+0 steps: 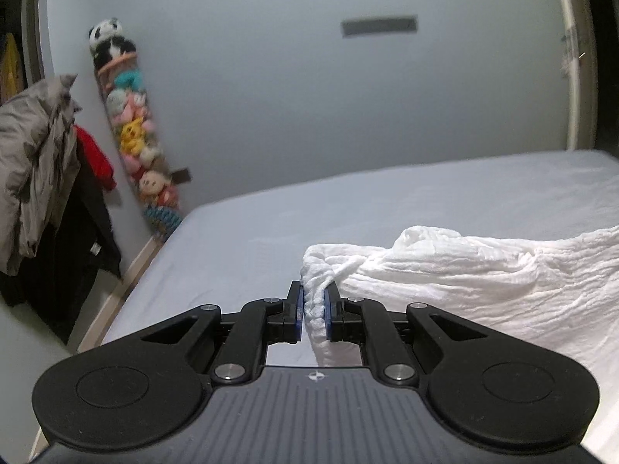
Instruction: Fold clothes
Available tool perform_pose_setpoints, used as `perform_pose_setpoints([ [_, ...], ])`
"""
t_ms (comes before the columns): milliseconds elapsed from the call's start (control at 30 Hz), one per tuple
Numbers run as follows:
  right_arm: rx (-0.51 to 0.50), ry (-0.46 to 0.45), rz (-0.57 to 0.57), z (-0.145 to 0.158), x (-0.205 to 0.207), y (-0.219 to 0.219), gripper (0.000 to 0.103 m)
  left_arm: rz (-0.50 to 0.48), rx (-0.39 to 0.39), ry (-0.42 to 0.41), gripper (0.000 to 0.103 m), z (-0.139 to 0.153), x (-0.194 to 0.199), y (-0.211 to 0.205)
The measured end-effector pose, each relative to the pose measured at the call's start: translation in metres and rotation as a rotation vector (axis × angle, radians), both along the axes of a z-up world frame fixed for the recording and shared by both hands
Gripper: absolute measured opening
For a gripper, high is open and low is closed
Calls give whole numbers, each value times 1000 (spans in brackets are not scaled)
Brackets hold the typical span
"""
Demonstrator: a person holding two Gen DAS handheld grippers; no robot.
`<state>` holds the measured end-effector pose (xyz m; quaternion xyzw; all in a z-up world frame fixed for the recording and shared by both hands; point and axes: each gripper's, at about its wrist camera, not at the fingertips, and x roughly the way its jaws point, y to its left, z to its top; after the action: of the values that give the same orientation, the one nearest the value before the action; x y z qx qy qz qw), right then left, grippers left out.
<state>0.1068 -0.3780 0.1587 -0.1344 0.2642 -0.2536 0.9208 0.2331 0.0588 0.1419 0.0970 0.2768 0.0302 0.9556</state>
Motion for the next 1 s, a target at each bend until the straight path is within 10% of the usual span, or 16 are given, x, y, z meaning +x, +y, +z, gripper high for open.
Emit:
perform_pose_setpoints([
  [300,-32,127,66,-92,155,9,3,83,97,117,10,-66,99,28],
  [700,162,338,46,-185,215,-13,6,84,86,250,19,-145,133,41],
  [833,244,317,27,-172,205,-25,42,88,43,249,43,-126,113,43],
  [1000,428,242,18,-117,184,-49,49,69,-33,242,50,-95,73,52],
])
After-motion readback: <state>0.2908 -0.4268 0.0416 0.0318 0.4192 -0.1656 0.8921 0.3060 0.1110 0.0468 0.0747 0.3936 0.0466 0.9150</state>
